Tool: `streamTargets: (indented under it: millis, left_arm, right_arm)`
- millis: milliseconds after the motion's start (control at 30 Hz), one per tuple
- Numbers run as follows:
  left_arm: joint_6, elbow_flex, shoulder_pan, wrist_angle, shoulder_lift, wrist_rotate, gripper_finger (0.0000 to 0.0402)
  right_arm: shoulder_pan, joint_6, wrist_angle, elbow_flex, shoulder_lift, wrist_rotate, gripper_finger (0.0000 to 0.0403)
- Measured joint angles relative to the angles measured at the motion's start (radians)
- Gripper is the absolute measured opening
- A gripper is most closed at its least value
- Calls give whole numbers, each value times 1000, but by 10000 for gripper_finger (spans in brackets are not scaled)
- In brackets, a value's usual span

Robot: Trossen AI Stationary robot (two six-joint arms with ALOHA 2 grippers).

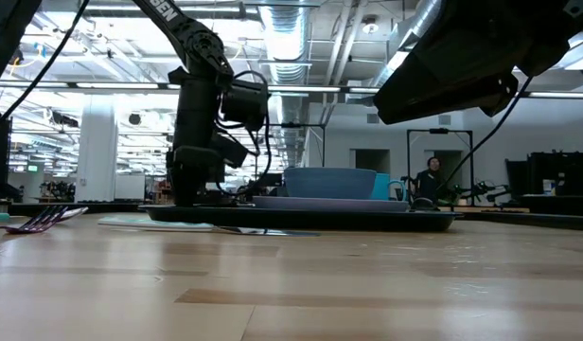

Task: Set up tray
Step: Put the black napkin on the black tray to the right of the purple plate, then put the blue fork on the black napkin

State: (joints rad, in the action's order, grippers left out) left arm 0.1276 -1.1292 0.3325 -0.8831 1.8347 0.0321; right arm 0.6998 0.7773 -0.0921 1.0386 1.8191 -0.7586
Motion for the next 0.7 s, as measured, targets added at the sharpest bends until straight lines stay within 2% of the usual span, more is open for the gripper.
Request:
streamTargets:
  millis: [200,400,533,700]
  left_arm:
    - [-1,-43,0,-109,0,-2,143]
    - [-9,-142,-12,-264,-30,-24,143]
    - [-16,-203,-27,-387,-121,-27,143]
    - [55,-227,-34,-448,-333,-29,143]
  right_arm:
    - [0,0,0,0,0,0,100]
    - [0,0,0,0,0,0,100]
    - [0,0,0,0,0,-1,100]
    - [0,0,-4,0,0,-2,100]
